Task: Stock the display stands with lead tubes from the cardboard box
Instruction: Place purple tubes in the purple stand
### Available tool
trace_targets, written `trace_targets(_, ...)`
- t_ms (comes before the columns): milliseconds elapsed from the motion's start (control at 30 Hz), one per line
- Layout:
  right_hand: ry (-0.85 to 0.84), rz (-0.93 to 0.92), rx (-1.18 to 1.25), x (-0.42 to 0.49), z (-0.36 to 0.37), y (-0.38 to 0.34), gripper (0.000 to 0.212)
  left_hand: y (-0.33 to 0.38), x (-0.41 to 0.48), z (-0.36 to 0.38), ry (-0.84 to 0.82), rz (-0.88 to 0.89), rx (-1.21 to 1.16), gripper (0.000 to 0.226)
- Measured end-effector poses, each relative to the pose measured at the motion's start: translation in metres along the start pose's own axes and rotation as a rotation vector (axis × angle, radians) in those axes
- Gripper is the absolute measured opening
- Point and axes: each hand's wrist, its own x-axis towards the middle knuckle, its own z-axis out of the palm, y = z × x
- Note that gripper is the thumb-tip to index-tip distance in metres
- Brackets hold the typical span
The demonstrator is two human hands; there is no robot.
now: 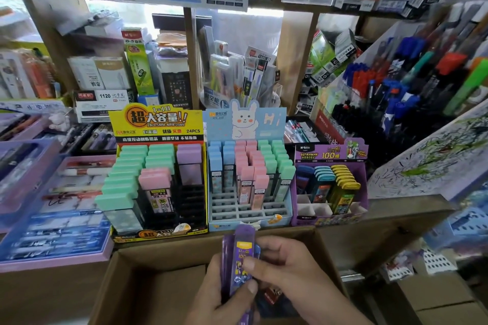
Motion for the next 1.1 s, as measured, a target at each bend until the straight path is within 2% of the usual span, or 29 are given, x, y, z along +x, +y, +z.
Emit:
trace_targets(133, 0.006, 0.006, 0.062, 0.002, -0.002, 0.000, 0.029, -0.002, -0.002, 0.002, 0.087, 0.063, -0.046, 0.046)
trace_targets(333, 0.048, -0.035, 0.127, -0.001, -0.013, -0.006, 0.026, 0.002, 0.000, 0.004, 0.162, 0.018, -0.175, 0.038)
trace_targets(500, 0.113, -0.050, 0.104, -0.004, -0.015, -0.011, 0.019, 0.005, 0.004, 0.005, 0.124, 0.047, -0.101, 0.034)
trace_targets(600, 0.182, -0.069, 0.088, -0.006, -0.017, -0.014, 0.021, 0.008, 0.007, 0.006, 0.154, 0.069, -0.082, 0.030)
trace_targets(767, 0.270, -0.137, 0.075, -0.011, -0.025, -0.025, 0.020, 0.014, 0.018, 0.008, 0.180, 0.093, -0.109, 0.036)
trace_targets(1000, 0.379, -0.358, -0.234, -0.021, -0.058, -0.060, 0.031, 0.027, 0.036, 0.012, 0.152, 0.189, -0.127, 0.030)
trace_targets(1100, 0.449, -0.471, -0.308, -0.020, -0.073, -0.077, 0.021, 0.027, 0.041, 0.015, 0.137, 0.186, -0.151, 0.031)
